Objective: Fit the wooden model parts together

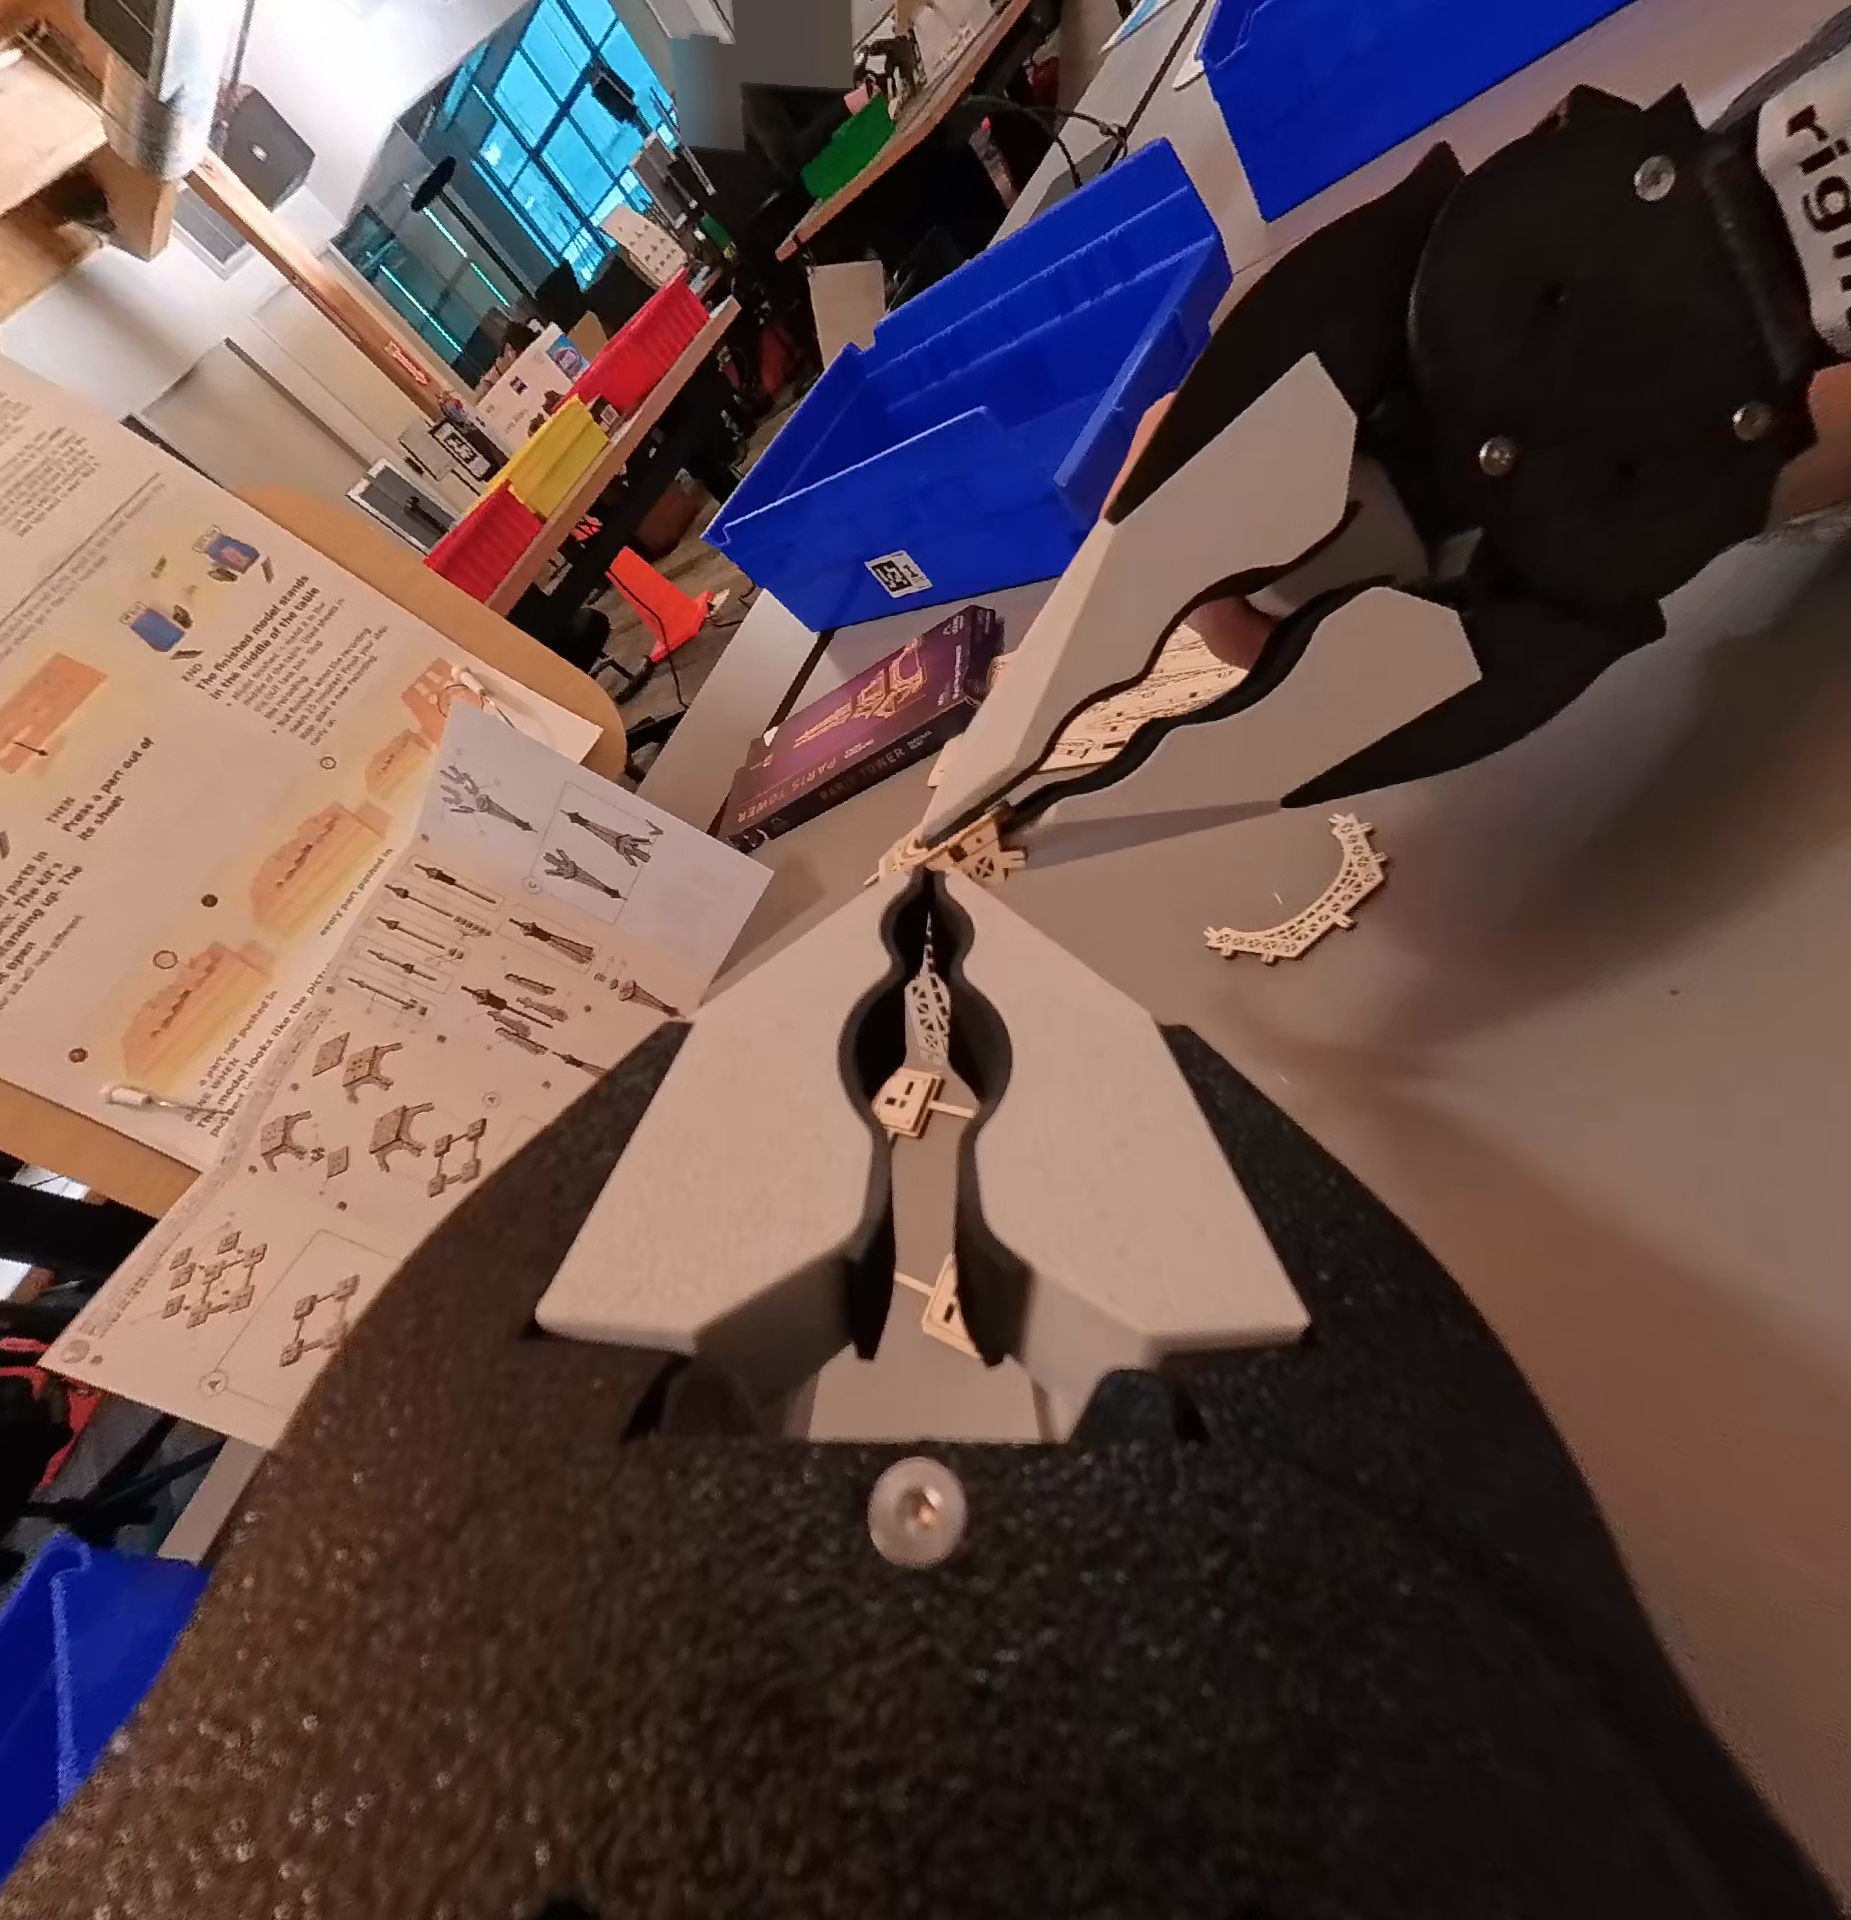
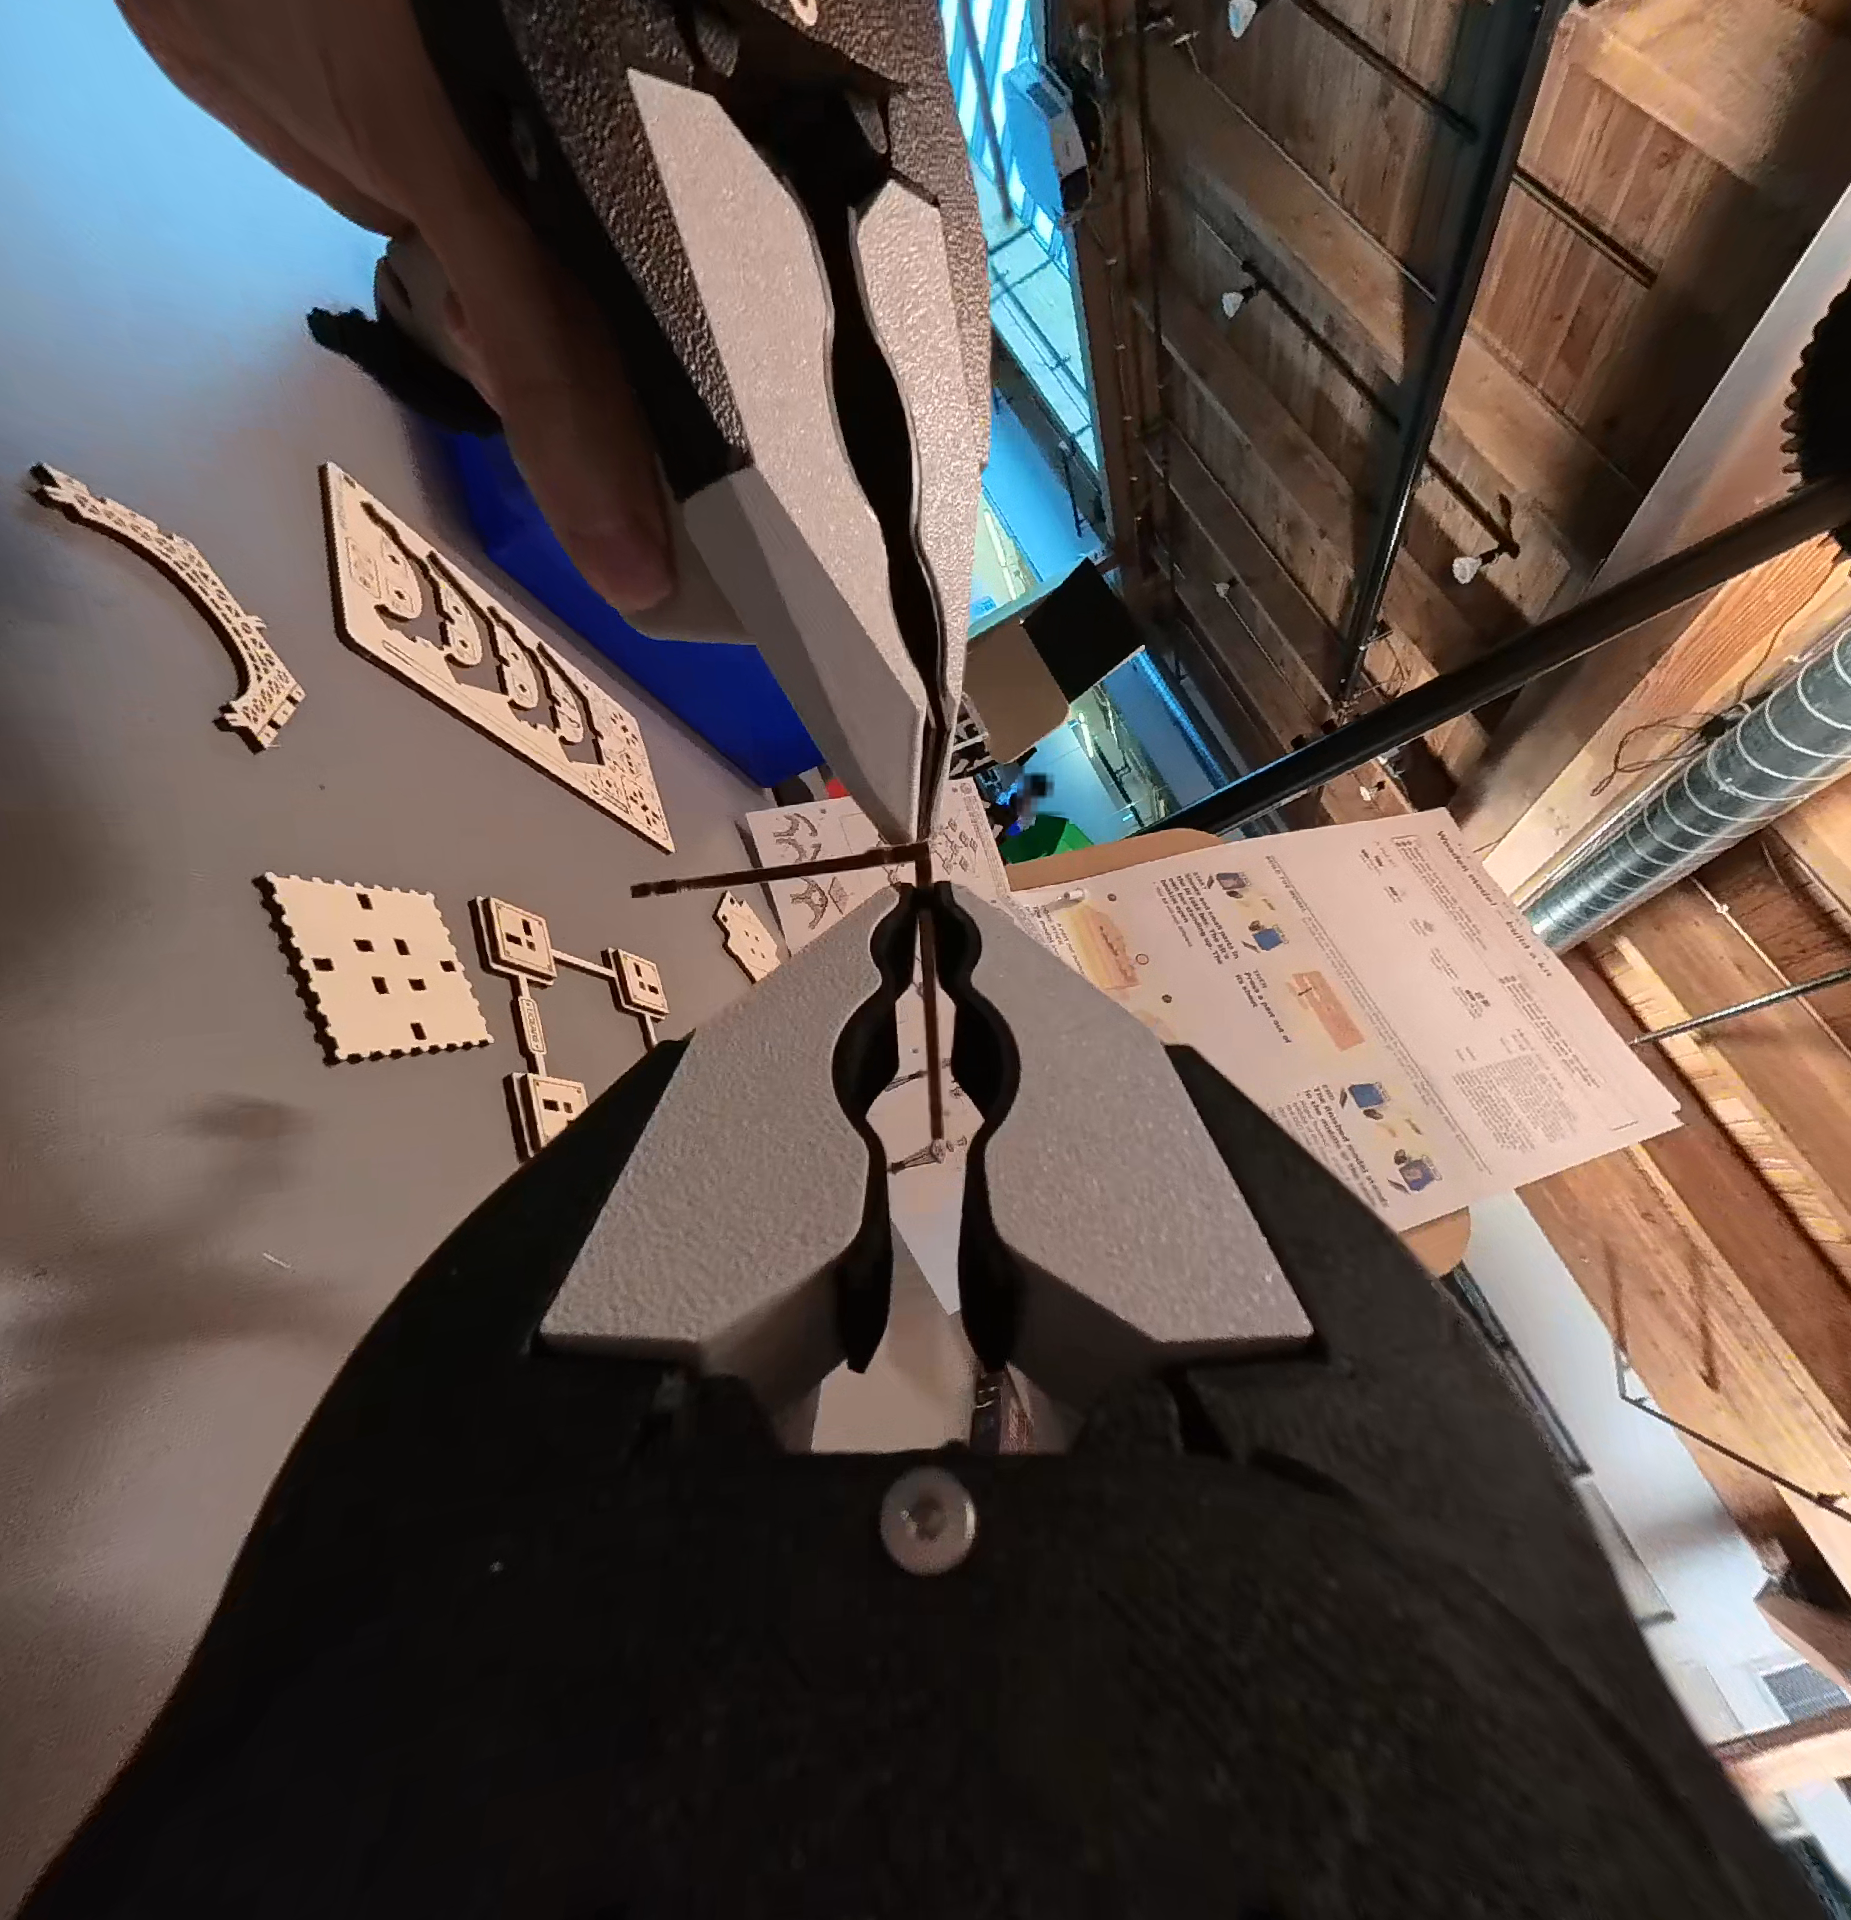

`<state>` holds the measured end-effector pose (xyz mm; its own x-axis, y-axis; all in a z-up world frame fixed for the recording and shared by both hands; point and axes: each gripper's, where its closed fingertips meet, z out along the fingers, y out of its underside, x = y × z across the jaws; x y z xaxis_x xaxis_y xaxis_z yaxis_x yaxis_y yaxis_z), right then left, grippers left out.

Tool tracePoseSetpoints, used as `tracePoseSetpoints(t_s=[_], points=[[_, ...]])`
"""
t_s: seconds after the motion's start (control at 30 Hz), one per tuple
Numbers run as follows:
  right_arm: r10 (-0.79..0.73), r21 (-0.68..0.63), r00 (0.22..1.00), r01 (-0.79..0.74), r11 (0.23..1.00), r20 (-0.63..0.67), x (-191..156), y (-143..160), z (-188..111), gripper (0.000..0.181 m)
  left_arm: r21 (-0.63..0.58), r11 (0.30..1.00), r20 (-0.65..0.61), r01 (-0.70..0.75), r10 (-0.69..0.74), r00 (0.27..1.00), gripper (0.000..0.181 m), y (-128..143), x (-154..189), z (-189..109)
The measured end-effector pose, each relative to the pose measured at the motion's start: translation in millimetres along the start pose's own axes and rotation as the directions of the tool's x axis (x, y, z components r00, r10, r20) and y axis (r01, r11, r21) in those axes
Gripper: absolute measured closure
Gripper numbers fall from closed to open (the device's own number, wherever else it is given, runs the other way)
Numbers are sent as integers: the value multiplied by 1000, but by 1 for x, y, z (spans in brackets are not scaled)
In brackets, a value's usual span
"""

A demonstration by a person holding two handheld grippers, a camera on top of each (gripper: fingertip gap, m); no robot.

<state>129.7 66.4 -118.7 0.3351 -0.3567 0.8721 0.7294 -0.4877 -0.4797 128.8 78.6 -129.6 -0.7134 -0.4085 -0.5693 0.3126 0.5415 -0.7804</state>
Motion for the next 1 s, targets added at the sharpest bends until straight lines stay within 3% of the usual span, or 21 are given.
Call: tracePoseSetpoints(t_s=[0.57,0.73,1.0], points=[[3,5,997,-4,1000,82,-14,6,-1,181,-58,998,-47,13,-16,999,181,12,10,7],[14,31,992,-18,999,127,-21,3,-3,181,-55,998,-113,38,-44,993,181,15,15,4],[-120,48,992,117,992,47,-17,4,1,181,-78,997,-56,-14,9,998,181,16,8,4]])
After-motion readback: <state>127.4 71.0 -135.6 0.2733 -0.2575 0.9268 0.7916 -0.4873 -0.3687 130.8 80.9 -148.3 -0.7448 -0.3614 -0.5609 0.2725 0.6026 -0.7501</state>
